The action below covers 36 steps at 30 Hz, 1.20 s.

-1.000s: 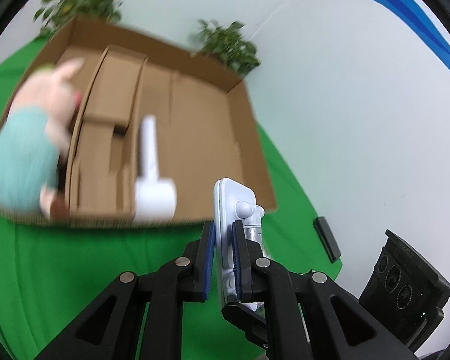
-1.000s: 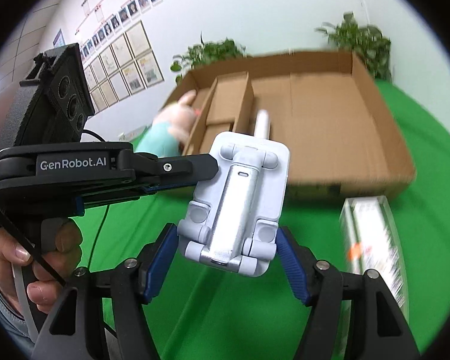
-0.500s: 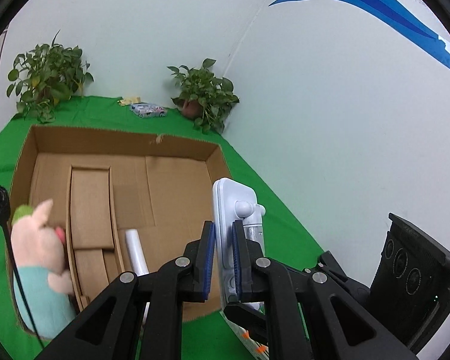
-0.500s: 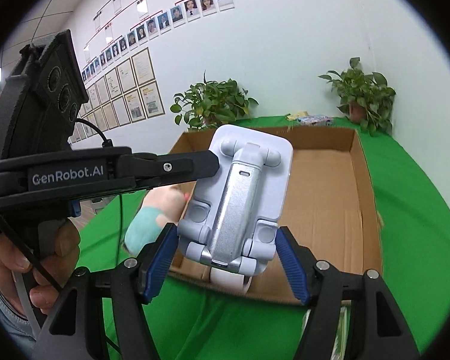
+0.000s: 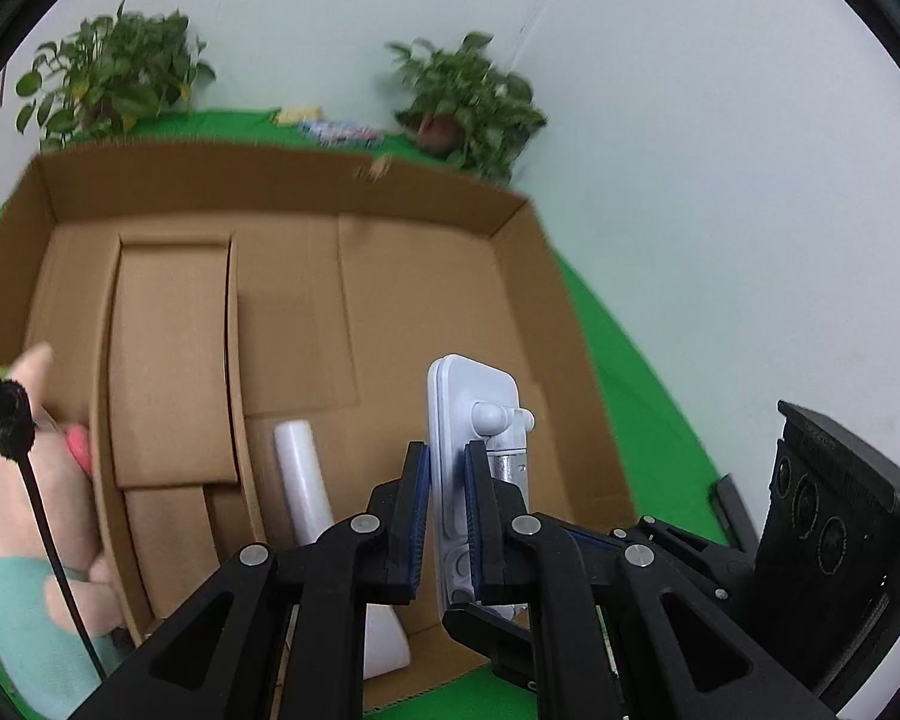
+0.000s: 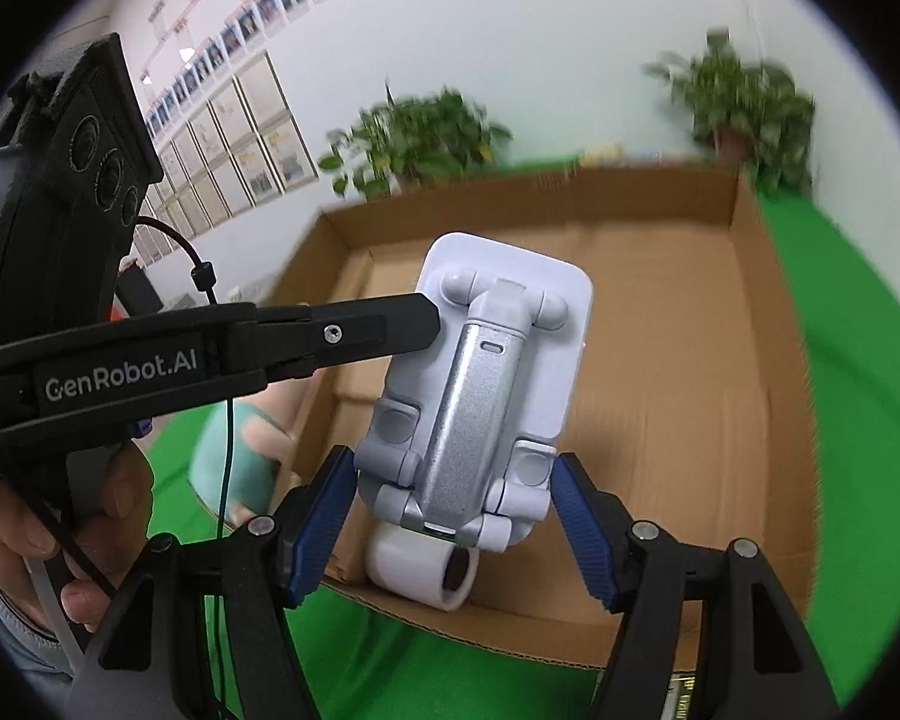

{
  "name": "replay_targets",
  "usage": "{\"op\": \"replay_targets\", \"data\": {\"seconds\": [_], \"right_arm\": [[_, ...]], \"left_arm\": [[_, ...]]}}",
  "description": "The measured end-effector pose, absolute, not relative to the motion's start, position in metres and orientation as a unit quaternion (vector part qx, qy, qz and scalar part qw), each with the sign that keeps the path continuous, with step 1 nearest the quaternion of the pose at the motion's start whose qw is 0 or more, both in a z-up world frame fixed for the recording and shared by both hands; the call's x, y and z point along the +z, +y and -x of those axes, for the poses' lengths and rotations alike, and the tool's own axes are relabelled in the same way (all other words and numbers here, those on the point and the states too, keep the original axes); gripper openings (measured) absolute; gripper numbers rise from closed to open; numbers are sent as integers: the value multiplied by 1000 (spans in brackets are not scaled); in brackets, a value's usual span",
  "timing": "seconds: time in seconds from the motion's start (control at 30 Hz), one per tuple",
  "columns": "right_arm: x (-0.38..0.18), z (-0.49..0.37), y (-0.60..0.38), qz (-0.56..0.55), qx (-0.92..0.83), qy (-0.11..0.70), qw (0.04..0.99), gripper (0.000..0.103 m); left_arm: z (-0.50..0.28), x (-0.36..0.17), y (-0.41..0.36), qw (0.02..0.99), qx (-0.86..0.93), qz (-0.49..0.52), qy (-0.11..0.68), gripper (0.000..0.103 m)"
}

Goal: Organize objects
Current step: 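Lift the phone stand with the right gripper and carry it over the box, then lower the phone stand beside the hair dryer and open the right gripper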

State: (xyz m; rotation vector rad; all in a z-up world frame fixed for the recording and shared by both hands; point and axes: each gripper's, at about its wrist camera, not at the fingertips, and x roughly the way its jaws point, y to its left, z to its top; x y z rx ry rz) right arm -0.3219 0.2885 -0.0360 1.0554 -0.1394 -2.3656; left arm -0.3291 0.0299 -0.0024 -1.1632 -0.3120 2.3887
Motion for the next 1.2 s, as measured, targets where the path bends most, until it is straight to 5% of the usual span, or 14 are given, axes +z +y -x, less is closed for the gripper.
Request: {"op": "replay_targets", "data": {"seconds": [0.37, 0.83, 1.13, 1.2], "right_arm": [[-105, 348, 295, -480, -827, -76, 284, 65], [-113, 329, 298, -501, -818, -37, 280, 64], [-116, 313, 301, -515, -811, -33, 277, 67], [-115, 310, 304, -512, -811, -43, 280, 67]], "left_arm": [[364, -75, 55, 194, 844, 496, -72, 7], [352, -85, 64, 195, 832, 517, -49, 8], [335, -76, 52, 175, 839, 514, -36, 14], [327, -68, 44, 174, 846, 502, -42, 25]]}}
